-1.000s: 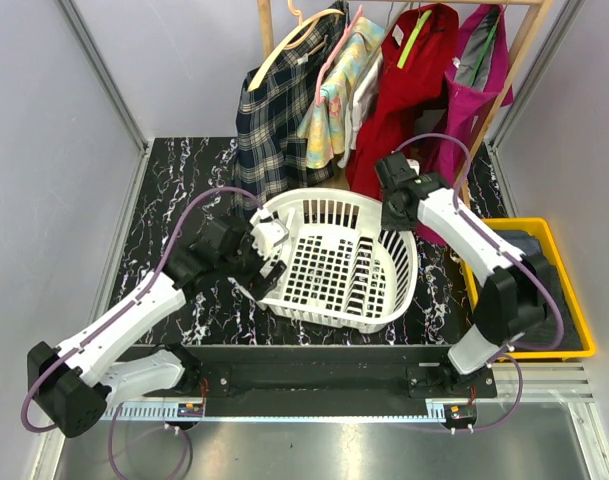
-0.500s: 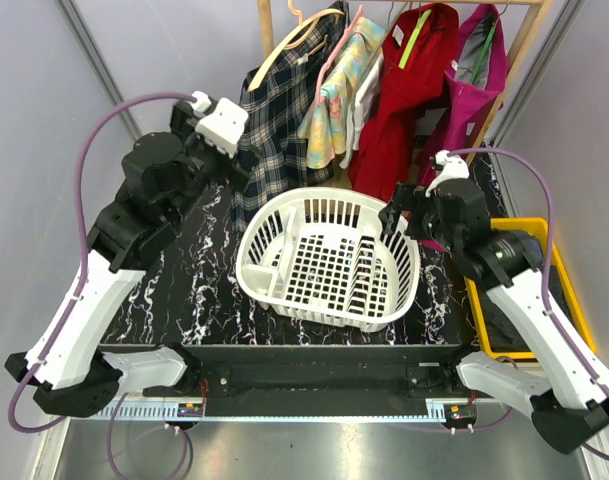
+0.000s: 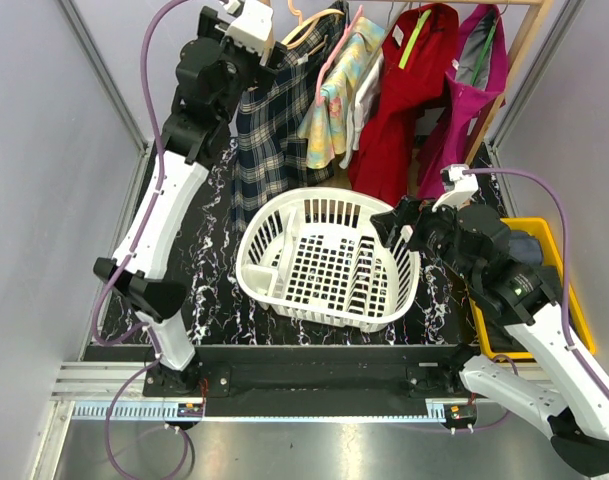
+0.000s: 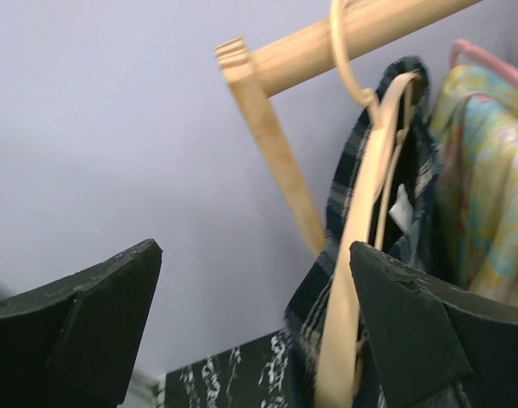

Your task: Remove the skirt from the hanger

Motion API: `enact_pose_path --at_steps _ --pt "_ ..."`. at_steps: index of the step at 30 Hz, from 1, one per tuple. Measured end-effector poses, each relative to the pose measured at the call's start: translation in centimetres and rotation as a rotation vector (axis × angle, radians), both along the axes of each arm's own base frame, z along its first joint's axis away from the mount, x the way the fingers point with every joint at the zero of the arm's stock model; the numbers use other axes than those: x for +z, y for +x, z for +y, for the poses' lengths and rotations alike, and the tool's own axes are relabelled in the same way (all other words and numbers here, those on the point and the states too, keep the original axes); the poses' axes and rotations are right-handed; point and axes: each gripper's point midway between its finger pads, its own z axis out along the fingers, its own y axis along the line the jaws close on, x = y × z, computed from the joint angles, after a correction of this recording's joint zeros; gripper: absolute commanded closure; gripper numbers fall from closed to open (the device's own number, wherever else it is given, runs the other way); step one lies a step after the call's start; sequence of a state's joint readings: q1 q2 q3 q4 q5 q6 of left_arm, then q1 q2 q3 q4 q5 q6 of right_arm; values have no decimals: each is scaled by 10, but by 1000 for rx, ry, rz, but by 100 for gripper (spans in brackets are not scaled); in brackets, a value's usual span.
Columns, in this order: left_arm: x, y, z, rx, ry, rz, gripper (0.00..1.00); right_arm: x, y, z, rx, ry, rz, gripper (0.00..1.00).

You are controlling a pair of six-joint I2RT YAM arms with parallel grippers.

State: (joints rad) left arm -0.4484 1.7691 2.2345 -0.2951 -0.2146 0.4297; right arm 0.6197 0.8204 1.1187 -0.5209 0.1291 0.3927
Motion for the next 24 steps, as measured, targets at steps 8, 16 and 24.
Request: enact_pose_path --at_steps 8,16,24 --pt "3 2 -27 -163 -53 -1 1 -17 0 5 17 3 25 0" --pt "11 11 -26 -226 -127 0 1 -15 0 8 26 13 18 0" --pt "-22 32 -23 -236 -143 91 1 -14 0 9 31 17 14 0"
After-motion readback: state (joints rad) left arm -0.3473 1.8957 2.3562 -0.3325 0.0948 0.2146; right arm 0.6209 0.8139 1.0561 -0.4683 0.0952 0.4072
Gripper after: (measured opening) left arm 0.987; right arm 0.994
